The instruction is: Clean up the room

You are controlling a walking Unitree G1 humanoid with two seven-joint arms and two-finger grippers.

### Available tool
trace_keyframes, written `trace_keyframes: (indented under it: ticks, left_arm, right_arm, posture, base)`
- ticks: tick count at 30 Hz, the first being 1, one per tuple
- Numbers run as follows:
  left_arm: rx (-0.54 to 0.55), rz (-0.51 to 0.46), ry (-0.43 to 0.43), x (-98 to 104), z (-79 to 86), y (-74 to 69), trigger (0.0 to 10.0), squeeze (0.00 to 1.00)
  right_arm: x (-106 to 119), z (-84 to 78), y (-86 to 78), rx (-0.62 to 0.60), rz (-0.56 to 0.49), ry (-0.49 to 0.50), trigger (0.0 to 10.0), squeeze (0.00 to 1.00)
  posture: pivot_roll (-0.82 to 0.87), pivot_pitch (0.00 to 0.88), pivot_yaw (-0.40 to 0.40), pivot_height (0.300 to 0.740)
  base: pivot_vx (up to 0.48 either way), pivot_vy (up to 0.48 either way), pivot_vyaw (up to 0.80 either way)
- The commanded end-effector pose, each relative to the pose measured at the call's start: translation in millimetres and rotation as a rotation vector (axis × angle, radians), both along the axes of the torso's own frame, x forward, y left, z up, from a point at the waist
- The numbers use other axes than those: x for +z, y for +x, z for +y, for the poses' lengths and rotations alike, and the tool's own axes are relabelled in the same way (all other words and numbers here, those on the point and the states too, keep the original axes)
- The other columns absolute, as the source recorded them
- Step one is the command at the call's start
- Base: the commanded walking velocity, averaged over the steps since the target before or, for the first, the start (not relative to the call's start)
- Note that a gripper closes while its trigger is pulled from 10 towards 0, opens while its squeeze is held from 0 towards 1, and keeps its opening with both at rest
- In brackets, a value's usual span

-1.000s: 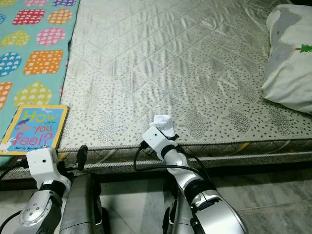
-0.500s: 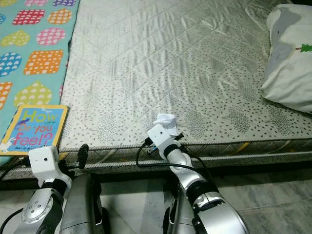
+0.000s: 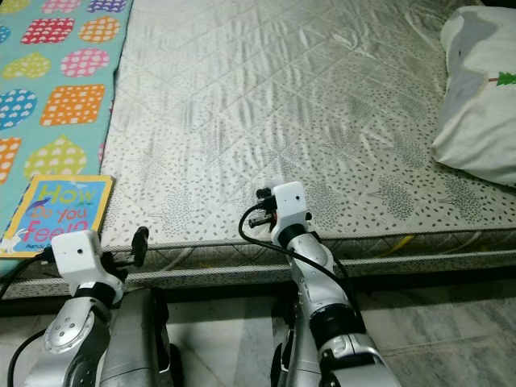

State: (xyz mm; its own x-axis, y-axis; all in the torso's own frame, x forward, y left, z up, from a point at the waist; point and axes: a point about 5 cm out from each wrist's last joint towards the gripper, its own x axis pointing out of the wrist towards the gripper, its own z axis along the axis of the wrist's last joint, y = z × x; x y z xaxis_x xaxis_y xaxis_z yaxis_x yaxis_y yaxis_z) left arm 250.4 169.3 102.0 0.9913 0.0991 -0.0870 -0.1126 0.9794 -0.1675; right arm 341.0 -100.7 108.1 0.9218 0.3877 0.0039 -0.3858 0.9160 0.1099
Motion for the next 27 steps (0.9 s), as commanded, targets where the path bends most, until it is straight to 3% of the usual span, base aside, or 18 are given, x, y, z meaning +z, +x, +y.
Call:
trace_keyframes:
  ticks: [1, 8, 12, 21, 22, 27]
  left_arm:
    - [0.044, 0.033, 0.012, -8.9, 7.0, -1.7, 10.0, 0.0]
    - [0.063, 0.047, 0.007, -11.4, 10.8, 10.2, 10.0, 0.0]
    - [0.043, 0.022, 0.008, -9.0, 6.8, 18.5, 10.0, 0.0]
    - [0.028, 0.016, -0.007, -9.5, 2.4, 25.5, 10.0, 0.0]
    - [0.017, 0.026, -0.039, -14.9, 3.0, 22.6, 10.0, 0.0]
    - [-0.009, 0.02, -0.03, -17.6, -0.8, 20.1, 10.0, 0.0]
  right_arm:
    - [3.2, -2.0, -5.8, -0.002, 0.022, 0.07, 0.0, 0.0]
    - [7.2, -15.9, -22.3, -0.03, 0.041, 0.1, 0.0, 0.0]
    - [-0.4, -23.7, -28.5, -0.071, 0.111, 0.138, 0.0, 0.0]
    - [17.2, -14.2, -36.8, 0.038, 0.092, 0.171, 0.4, 0.0]
    - [16.0, -16.5, -40.6, 0.034, 0.095, 0.137, 10.0, 0.0]
    - [17.0, -18.3, -42.5, 0.006, 0.096, 0.147, 10.0, 0.0]
  posture:
    - [0.02, 0.11, 0.005, 0.543]
    - [-0.01, 0.071, 0.025, 0.543]
    - [-0.02, 0.053, 0.027, 0.543]
    - [-0.04, 0.024, 0.039, 0.543]
    - [-0.04, 0.019, 0.04, 0.543]
    - [-0.05, 0.009, 0.035, 0.543]
  base:
    - [0.0, 0.0, 0.0]
    - [0.0, 0.0, 0.0]
    - [0.0, 0.0, 0.0]
    - [0.0, 0.0, 0.0]
    - [0.0, 0.0, 0.0]
    - [0.0, 0.0, 0.0]
